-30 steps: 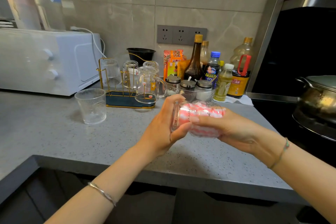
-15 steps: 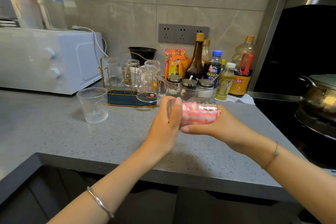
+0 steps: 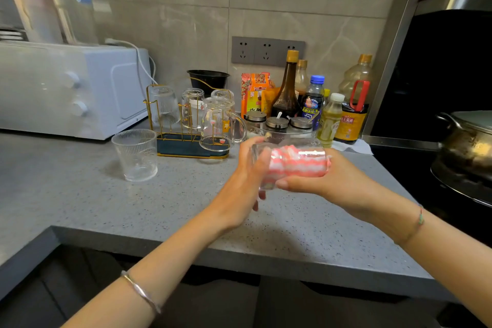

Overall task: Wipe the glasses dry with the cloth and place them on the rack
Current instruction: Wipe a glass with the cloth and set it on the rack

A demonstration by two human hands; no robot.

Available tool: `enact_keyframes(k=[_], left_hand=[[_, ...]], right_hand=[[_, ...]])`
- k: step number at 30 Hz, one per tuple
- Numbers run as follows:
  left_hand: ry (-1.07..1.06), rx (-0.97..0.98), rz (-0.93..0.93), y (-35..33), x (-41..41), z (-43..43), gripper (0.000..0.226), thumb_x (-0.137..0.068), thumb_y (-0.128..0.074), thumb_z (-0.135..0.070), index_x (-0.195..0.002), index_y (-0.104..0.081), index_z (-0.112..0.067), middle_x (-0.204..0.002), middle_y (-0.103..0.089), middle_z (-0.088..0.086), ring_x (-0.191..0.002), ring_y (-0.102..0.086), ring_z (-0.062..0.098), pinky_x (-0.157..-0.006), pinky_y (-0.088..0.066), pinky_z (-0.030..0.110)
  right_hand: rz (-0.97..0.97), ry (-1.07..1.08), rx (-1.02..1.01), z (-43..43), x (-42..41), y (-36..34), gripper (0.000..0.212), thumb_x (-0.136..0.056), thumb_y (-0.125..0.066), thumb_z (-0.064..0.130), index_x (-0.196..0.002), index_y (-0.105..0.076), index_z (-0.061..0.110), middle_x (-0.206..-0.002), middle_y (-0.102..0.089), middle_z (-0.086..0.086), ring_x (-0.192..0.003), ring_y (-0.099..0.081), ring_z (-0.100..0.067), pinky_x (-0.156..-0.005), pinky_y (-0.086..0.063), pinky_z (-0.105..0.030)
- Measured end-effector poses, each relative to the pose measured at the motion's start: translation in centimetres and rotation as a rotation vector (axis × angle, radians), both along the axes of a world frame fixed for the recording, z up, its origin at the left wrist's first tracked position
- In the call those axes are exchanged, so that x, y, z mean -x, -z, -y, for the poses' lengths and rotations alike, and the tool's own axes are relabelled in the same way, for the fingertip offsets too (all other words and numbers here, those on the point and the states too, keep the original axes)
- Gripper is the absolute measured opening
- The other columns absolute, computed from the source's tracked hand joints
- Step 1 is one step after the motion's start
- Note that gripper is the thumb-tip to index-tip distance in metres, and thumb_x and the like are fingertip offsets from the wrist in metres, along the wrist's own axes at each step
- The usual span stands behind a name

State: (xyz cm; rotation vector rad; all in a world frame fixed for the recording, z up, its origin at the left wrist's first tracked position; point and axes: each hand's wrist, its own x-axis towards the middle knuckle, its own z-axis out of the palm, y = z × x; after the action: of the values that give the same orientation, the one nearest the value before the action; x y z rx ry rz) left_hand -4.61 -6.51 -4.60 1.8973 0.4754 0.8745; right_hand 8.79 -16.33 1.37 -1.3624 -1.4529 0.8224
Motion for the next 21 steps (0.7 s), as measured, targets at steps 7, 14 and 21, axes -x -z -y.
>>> enact_keyframes(k=[7,14,21], left_hand=[[-0.098,0.205,0.059,-0.4,-1.0,0.4,0.051,-0.096,-0.018,-0.060,-0.108,-0.048,-0.020,-0.077,-0.053,-0.001,-0.051,-0.046,-0.002,-0.048,-0.034,0.014],[-0.049,-0.366,0.101,1.1,0.1,-1.0,0.065,-0.077,-0.029,-0.086,-0.123,-0.033,-0.040,-0.110,-0.052,-0.024,-0.097,-0.062,0.015,-0.080,-0.055,0.045],[-0.040,-0.204,0.106,0.7,-0.3,-0.1,0.033,-0.097,-0.021,-0.061,-0.128,-0.026,-0.052,-0.140,-0.045,-0.002,-0.101,-0.061,0.017,-0.077,-0.054,0.035]], right_hand=[[0.069,0.001,0.014,-0.3,0.4,0.5,0.035,-0.072,-0.077,0.001,-0.101,-0.071,0.020,-0.095,-0.076,0.007,-0.091,-0.070,-0.006,-0.073,-0.052,-0.013],[-0.376,-0.026,0.192,-0.3,0.4,0.1,0.028,-0.068,-0.067,0.028,-0.091,-0.070,0.013,-0.087,-0.076,-0.005,-0.078,-0.073,-0.014,-0.073,-0.059,-0.025],[-0.102,0.041,0.055,-0.3,-0.2,-0.1,0.021,-0.069,-0.072,0.024,-0.089,-0.071,0.018,-0.086,-0.076,-0.002,-0.078,-0.070,-0.012,-0.068,-0.056,-0.020]])
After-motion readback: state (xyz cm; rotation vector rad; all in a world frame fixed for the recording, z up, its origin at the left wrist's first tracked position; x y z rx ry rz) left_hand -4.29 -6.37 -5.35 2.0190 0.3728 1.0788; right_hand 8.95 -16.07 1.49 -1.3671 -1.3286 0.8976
